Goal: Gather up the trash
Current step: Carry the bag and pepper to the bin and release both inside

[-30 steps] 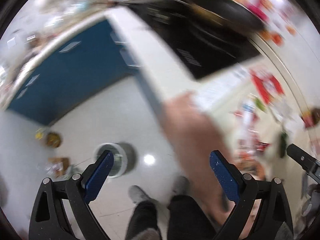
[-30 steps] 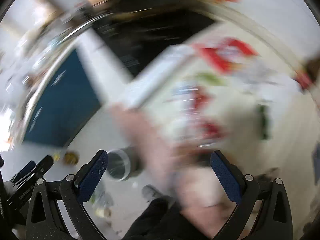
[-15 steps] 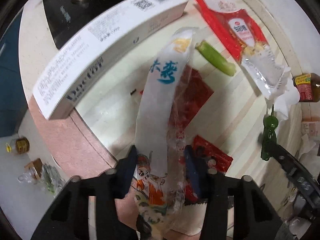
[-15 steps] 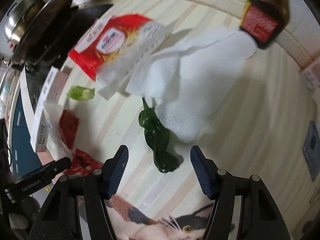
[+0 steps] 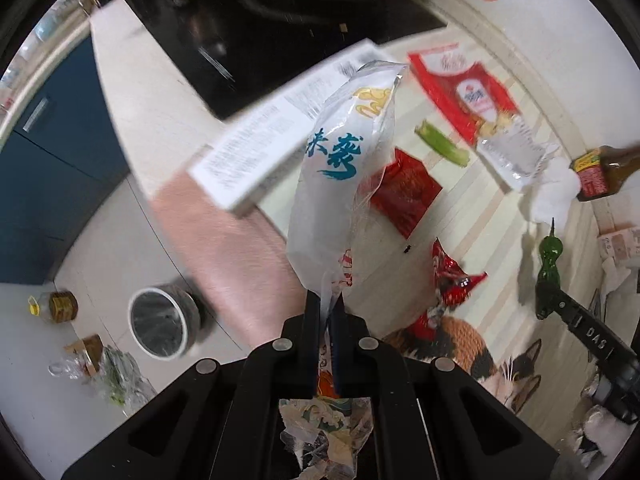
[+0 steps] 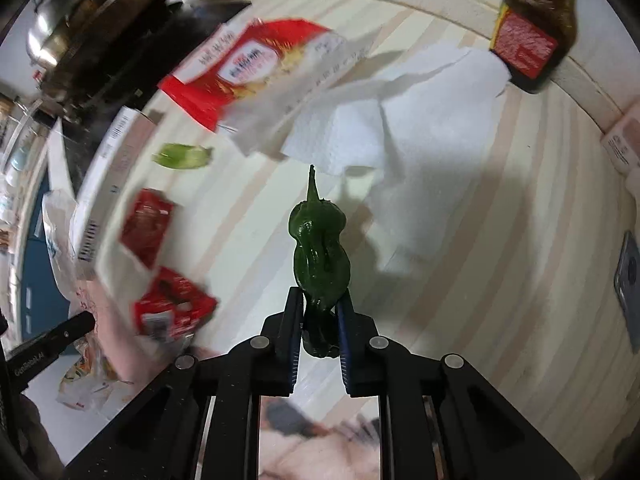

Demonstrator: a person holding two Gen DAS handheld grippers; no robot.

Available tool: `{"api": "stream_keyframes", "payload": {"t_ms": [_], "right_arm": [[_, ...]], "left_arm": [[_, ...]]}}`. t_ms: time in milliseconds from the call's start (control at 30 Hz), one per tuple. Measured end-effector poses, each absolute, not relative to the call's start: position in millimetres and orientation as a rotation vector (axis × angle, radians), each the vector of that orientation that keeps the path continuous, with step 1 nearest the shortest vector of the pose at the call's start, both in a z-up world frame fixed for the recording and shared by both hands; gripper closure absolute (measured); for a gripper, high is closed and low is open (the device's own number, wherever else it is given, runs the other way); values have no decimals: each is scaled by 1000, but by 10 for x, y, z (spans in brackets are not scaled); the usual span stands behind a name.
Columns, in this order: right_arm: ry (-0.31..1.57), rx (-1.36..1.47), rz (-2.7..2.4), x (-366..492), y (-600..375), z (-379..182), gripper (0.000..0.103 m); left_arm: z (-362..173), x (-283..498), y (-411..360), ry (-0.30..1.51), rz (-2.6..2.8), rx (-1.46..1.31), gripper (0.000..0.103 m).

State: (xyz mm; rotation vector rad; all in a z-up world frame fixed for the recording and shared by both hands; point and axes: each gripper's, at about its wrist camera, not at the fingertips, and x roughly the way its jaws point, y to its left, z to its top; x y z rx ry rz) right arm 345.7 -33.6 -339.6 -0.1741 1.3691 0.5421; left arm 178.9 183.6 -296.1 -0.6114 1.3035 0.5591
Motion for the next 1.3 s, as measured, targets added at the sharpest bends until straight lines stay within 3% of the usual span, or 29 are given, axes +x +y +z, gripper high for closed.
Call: {"api": "stream_keyframes", "payload": {"t_ms": [333, 633, 967, 1133, 1300], "right_arm": [[1246, -151, 717, 2676, -107, -2441, 87], [1244, -328, 978, 1345, 1024, -2568, 87], [1361, -586, 1153, -153, 2118, -3709, 87], [1476, -706, 1189, -709, 2562, -4810, 87], [1632, -784, 1177, -1088, 2881, -6172, 87]], "left_arm": [[-2342, 745, 2338, 1117, 666, -650, 101], [-2569, -698, 2869, 1070, 887, -803, 101], [-3631, -2200, 3311, 1118, 1084, -1053, 101], [-4662, -2759, 3562, 1161, 1104, -1227, 101], [-6140, -3107, 3785, 1169, 1013, -1492, 101]]}}
